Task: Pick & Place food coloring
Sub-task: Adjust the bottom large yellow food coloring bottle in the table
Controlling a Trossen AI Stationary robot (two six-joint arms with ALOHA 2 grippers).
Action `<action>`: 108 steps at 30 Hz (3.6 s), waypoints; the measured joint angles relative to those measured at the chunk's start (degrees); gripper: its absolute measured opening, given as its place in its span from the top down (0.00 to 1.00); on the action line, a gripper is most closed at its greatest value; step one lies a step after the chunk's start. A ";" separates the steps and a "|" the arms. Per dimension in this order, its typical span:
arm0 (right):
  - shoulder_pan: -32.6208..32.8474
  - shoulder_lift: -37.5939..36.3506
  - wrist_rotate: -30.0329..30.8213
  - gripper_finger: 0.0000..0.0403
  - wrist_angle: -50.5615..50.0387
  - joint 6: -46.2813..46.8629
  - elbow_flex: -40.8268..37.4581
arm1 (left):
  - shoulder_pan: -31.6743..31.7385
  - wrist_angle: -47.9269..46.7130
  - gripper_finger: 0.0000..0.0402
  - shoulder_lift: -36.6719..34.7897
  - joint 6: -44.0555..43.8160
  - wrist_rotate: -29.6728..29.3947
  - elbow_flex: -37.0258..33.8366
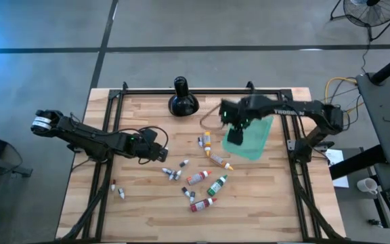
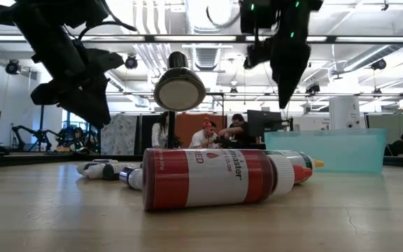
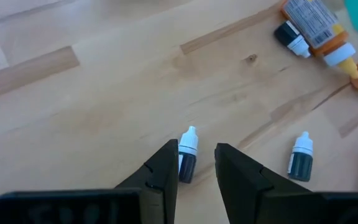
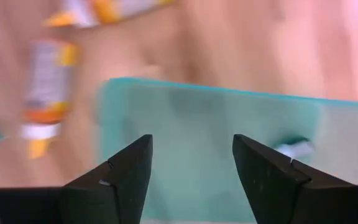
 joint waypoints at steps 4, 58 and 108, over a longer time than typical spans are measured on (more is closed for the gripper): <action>8.40 -0.33 0.01 0.47 0.16 7.12 -0.02 | 0.00 0.39 0.80 0.00 0.22 0.00 -0.02; 26.06 18.31 3.41 0.58 16.62 48.10 -5.45 | -7.15 3.51 0.80 0.00 3.63 1.25 -0.20; 40.49 7.42 -71.33 0.72 -6.65 59.33 -18.78 | -7.32 7.40 0.80 -0.02 1.07 -3.50 -1.07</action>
